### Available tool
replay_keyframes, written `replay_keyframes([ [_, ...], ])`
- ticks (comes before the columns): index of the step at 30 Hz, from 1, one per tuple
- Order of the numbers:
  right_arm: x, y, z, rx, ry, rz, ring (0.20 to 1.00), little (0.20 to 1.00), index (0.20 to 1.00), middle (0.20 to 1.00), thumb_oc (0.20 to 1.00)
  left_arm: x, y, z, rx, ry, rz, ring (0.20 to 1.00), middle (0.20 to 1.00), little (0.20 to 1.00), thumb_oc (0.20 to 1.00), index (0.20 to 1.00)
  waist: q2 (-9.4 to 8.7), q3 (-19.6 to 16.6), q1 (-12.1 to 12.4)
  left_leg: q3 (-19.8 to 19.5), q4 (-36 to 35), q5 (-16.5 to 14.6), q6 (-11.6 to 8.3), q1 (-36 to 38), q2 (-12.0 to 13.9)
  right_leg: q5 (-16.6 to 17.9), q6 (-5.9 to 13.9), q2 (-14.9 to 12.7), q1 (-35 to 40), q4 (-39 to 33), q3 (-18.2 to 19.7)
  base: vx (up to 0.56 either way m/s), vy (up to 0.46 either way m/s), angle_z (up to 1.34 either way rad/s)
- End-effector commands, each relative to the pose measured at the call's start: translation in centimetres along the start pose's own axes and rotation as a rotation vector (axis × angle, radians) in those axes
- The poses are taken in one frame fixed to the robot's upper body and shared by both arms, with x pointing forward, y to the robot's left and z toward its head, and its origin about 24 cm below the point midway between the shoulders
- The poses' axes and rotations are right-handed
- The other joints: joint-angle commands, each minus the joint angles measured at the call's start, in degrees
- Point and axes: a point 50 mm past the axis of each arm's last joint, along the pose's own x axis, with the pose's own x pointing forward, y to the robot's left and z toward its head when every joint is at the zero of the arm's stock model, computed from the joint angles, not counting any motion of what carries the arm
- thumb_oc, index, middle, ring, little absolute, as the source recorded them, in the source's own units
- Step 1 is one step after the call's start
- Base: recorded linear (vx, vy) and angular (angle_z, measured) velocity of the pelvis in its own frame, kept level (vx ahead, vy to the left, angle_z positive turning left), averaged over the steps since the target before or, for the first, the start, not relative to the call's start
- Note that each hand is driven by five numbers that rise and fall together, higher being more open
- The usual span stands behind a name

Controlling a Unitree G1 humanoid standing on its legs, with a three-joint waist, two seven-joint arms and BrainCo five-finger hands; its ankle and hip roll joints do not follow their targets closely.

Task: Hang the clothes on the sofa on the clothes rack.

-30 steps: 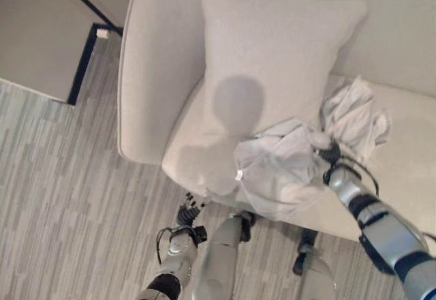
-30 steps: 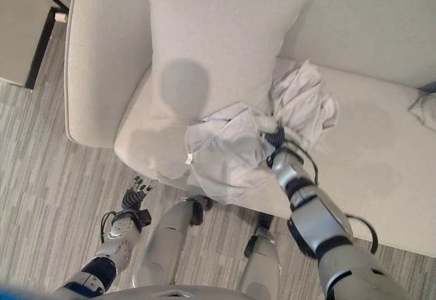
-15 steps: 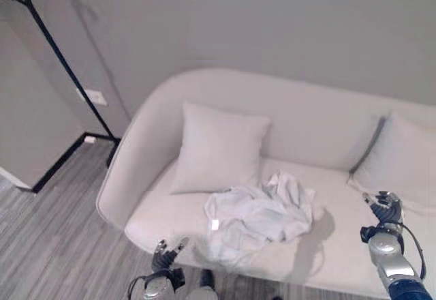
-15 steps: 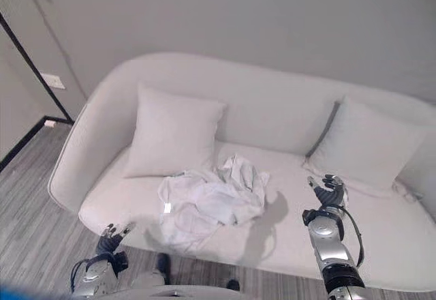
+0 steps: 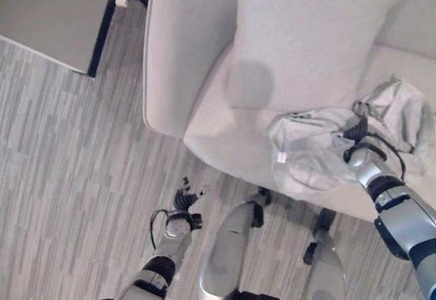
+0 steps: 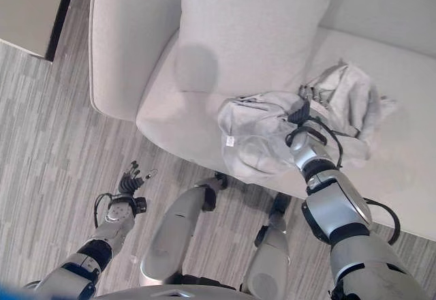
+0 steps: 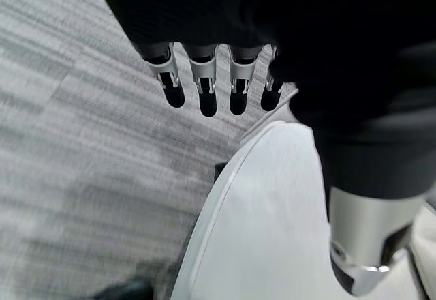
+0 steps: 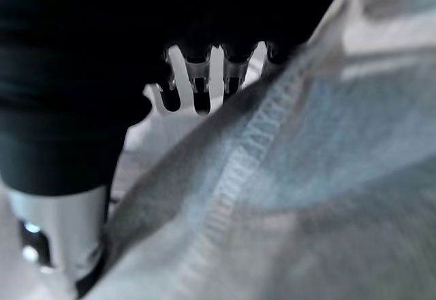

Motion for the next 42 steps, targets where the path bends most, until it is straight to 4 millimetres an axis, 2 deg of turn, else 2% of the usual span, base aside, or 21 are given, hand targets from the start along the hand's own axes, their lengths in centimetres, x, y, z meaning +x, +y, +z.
replay_keyframes([
  [1,-0.5,-0.4,-1.9,-0.153,-0.019,-0.081,1.000,1.000,1.000,1.000,1.000,-0.9,-0.6,0.4,0.209,-0.134,-0.030,1.000,1.000,1.000,1.000,1.000,0.05,-5.81,0.12,-7.12,5.44,2.17,-6.02,-6.69,9.97,1.54,2.27,0.67,4.62,-1.79,-0.72,0.05,0.071,-0.07],
  [3,-0.8,0.1,-2.3,-0.189,-0.006,-0.059,1.000,1.000,1.000,1.000,1.000,-0.8,-1.2,1.2,0.276,-0.185,-0.046,1.000,1.000,1.000,1.000,1.000,0.41,-5.18,0.12,-6.92,6.47,1.57,-5.90,-8.38,9.89,1.53,2.44,0.34,3.34,-1.62,-0.72,0.02,0.040,-0.08],
  [5,-2.4,2.7,-3.0,-0.231,0.029,0.085,1.000,1.000,1.000,1.000,1.000,-0.7,-1.5,1.9,0.311,-0.226,-0.040,1.000,1.000,1.000,1.000,1.000,1.10,-3.62,-0.07,-6.58,8.35,0.89,-5.60,-11.21,10.11,2.12,2.64,0.08,1.43,-1.43,-0.89,0.00,0.026,-0.17],
  [6,-3.6,4.3,-2.9,-0.252,0.029,0.173,0.200,0.200,0.200,0.200,0.200,-0.7,-1.6,1.9,0.346,-0.239,-0.035,1.000,1.000,1.000,1.000,1.000,1.03,-3.42,-0.16,-6.71,8.60,0.71,-5.43,-11.90,9.96,2.29,2.71,0.15,0.91,-1.41,-0.77,0.00,-0.019,-0.24],
  [9,-6.4,7.3,-3.0,-0.284,0.031,0.300,0.200,0.200,0.200,0.200,0.200,-0.8,-1.8,2.0,0.382,-0.265,-0.020,1.000,1.000,1.000,1.000,1.000,0.91,-3.23,-0.26,-6.41,8.92,0.53,-5.05,-12.31,9.97,2.22,2.78,0.05,0.95,-1.33,-0.89,0.01,-0.020,-0.14],
  [12,-8.0,8.6,-2.8,-0.218,0.064,0.307,0.200,0.200,0.200,0.200,0.200,-0.8,-2.0,2.1,0.400,-0.277,0.011,1.000,1.000,1.000,1.000,1.000,0.40,-3.76,-0.93,-5.92,7.76,0.66,-4.79,-10.71,9.64,2.09,2.95,0.13,1.02,-0.85,-0.60,-0.02,-0.007,-0.02],
  [13,-7.7,8.2,-2.6,-0.145,0.100,0.256,0.200,0.200,0.200,0.200,0.200,-0.8,-1.8,2.0,0.406,-0.276,0.024,1.000,1.000,1.000,1.000,1.000,0.05,-4.09,-1.50,-5.73,7.06,0.64,-4.77,-9.62,9.66,1.89,2.96,0.33,1.03,-0.57,-0.34,-0.06,-0.023,-0.07],
  [14,-6.5,6.7,-2.6,0.022,0.199,0.111,0.200,0.200,0.200,0.200,0.200,-0.9,-1.5,1.7,0.421,-0.267,0.038,1.000,1.000,1.000,1.000,1.000,-0.62,-4.47,-2.31,-5.53,6.45,0.72,-4.75,-8.14,9.79,1.68,2.93,0.61,1.35,0.04,0.02,-0.07,-0.029,-0.09],
  [16,-5.5,5.3,-2.4,0.209,0.295,-0.021,0.200,0.200,0.200,0.200,0.200,-1.1,-1.4,1.3,0.437,-0.256,0.041,1.000,1.000,1.000,1.000,1.000,-1.11,-4.91,-3.12,-5.70,5.83,0.66,-4.68,-6.92,9.89,1.34,2.76,1.00,1.52,0.57,0.30,-0.05,-0.036,-0.07],
  [18,-5.0,4.3,-2.4,0.389,0.369,-0.127,0.200,0.200,0.200,0.200,0.200,-1.2,-1.2,0.9,0.451,-0.240,0.039,1.000,1.000,1.000,1.000,1.000,-1.65,-5.35,-3.84,-5.90,5.31,0.54,-4.59,-5.72,10.14,0.98,2.61,1.37,1.89,1.03,0.44,-0.04,-0.050,-0.05],
  [20,-4.5,2.3,-1.8,0.632,0.405,-0.280,0.200,0.200,0.200,0.200,0.200,-1.4,-0.9,0.3,0.467,-0.213,0.035,1.000,1.000,1.000,1.000,1.000,-2.48,-5.96,-4.78,-6.21,4.19,0.63,-4.55,-3.49,10.37,0.35,2.31,1.87,2.88,1.49,0.52,-0.04,-0.079,-0.08],
  [21,-4.6,2.3,-1.8,0.632,0.407,-0.280,0.200,0.200,0.200,0.200,0.200,-1.4,-0.9,0.3,0.468,-0.213,0.034,1.000,1.000,1.000,1.000,1.000,-2.51,-5.93,-4.72,-6.21,4.11,0.66,-4.56,-3.36,10.34,0.33,2.31,1.85,2.99,1.49,0.51,-0.04,-0.072,-0.08],
  [25,-4.6,0.3,-1.2,0.918,0.433,-0.423,0.200,0.200,0.200,0.200,0.200,-1.6,-0.8,0.2,0.479,-0.215,0.021,1.000,1.000,1.000,1.000,1.000,-3.29,-6.58,-5.52,-6.89,2.32,1.45,-4.69,-0.82,10.40,-0.60,1.98,2.44,4.50,1.99,0.28,-0.05,-0.071,-0.08],
  [26,-4.6,0.3,-1.3,0.919,0.435,-0.422,0.200,0.200,0.200,0.200,0.200,-1.6,-0.7,0.2,0.481,-0.214,0.020,1.000,1.000,1.000,1.000,1.000,-3.34,-6.56,-5.48,-6.90,2.21,1.51,-4.71,-0.67,10.37,-0.62,1.96,2.42,4.63,1.98,0.24,-0.03,-0.064,0.02],
  [28,-5.0,-0.6,-1.2,1.101,0.453,-0.491,0.200,0.200,0.200,0.200,0.200,-1.8,-0.7,0.0,0.494,-0.206,-0.001,1.000,1.000,1.000,1.000,1.000,-4.02,-7.44,-5.83,-7.20,0.03,2.80,-5.01,1.74,10.31,-1.38,1.70,3.10,6.12,1.89,0.13,-0.08,-0.089,0.05],
  [30,-5.5,-0.9,-1.3,1.194,0.452,-0.507,0.200,0.200,0.200,0.200,0.200,-1.9,-0.6,-0.2,0.497,-0.192,-0.011,1.000,1.000,1.000,1.000,1.000,-4.38,-7.92,-6.02,-6.87,-1.33,5.13,-4.58,2.67,10.54,-1.03,1.32,3.47,6.68,1.79,-0.23,-0.11,-0.074,0.05],
  [34,-6.4,-0.7,-1.8,1.260,0.462,-0.510,0.200,0.200,0.200,0.200,0.200,-2.1,-0.1,-0.9,0.490,-0.155,-0.013,1.000,1.000,1.000,1.000,1.000,-5.05,-9.17,-6.21,-7.38,-2.43,5.92,-4.87,4.63,10.90,-1.75,1.07,4.08,8.51,1.68,-0.39,-0.01,-0.063,0.06],
  [38,-7.7,-0.4,-2.8,1.423,0.493,-0.515,0.200,0.200,0.200,0.200,0.200,-2.7,0.9,-2.4,0.477,-0.074,-0.008,1.000,1.000,1.000,1.000,1.000,-6.17,-11.47,-6.41,-7.76,-3.53,6.75,-5.25,7.61,11.72,-2.66,0.62,5.02,11.54,1.37,-0.41,0.01,-0.072,0.08],
  [42,-7.8,-2.2,-3.0,1.436,0.402,-0.562,0.200,0.200,0.200,0.200,0.200,-2.9,1.4,-2.6,0.490,-0.064,-0.023,1.000,1.000,1.000,1.000,1.000,-7.20,-13.97,-6.76,-7.36,-6.21,8.16,-5.63,10.57,12.08,-2.56,0.65,5.73,13.37,0.46,-0.34,0.02,-0.048,-0.02],
])
